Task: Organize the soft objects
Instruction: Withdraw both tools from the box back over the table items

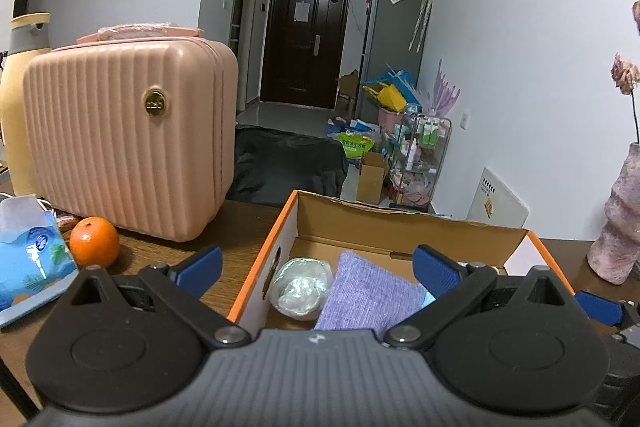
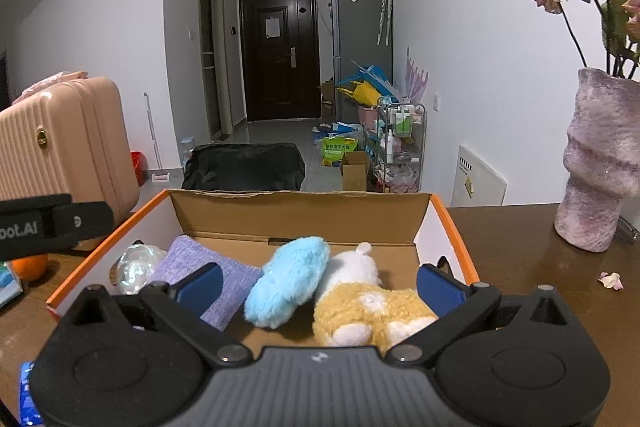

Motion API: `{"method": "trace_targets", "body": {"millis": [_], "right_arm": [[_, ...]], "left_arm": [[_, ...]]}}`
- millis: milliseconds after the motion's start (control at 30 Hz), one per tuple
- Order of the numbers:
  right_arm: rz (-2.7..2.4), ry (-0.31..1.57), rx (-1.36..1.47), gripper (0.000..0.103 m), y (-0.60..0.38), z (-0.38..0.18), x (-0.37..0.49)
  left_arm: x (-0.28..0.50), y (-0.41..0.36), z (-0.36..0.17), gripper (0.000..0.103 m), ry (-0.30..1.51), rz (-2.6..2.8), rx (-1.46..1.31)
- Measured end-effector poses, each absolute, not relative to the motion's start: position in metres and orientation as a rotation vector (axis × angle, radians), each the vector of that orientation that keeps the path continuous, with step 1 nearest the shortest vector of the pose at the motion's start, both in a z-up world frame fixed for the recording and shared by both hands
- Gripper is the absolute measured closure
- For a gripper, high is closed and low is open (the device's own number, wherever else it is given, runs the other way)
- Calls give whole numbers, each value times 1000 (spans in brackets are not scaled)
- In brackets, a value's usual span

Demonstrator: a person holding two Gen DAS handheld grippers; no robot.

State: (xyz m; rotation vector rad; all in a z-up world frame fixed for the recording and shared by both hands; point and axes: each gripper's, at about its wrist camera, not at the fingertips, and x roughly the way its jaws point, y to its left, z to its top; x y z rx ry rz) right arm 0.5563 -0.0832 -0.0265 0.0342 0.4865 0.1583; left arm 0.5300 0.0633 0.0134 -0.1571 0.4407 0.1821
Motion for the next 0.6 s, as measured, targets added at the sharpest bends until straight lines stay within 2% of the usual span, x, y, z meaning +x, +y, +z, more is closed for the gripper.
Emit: {"method": "trace_targets", "body": {"millis": [600], "right_arm": [[163,453,16,0,-97,-23,497]], "left_arm": [[468,62,18,0,403,154,-130]]}}
